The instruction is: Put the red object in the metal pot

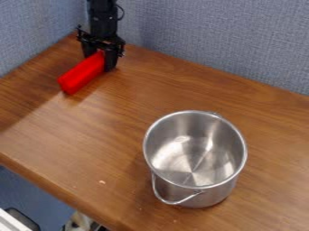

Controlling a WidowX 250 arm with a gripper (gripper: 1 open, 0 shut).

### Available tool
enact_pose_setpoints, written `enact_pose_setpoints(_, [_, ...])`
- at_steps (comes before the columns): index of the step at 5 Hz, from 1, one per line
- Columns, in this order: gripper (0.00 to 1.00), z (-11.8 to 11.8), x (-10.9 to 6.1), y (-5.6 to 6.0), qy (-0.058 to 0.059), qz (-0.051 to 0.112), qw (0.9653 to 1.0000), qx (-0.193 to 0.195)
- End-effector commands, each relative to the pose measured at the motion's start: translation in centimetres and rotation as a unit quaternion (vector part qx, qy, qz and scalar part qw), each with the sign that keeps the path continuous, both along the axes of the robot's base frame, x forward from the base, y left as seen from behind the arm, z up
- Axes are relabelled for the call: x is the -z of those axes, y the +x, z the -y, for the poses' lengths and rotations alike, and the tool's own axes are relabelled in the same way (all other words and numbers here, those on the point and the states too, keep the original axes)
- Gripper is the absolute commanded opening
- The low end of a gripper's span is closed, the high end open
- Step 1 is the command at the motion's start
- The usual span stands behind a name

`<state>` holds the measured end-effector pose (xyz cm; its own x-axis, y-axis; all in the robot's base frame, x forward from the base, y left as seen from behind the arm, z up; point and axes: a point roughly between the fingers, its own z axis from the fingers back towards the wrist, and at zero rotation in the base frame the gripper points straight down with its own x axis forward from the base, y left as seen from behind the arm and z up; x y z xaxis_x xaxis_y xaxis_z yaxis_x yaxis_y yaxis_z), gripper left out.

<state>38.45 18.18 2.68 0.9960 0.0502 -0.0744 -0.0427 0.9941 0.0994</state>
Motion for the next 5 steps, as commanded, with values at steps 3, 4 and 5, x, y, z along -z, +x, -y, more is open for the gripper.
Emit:
enact_pose_setpoints(3, [0.00, 3.1, -2.0, 0.2, 0.012, 0.013, 0.9988, -0.045])
enact_pose_setpoints(4, [0.00, 4.2, -1.9, 0.2, 0.011, 0.013, 0.9975, -0.069])
enact_pose_setpoints(5, [0.00, 4.4, -1.5, -0.1, 0.010, 0.013, 0.9971, -0.075])
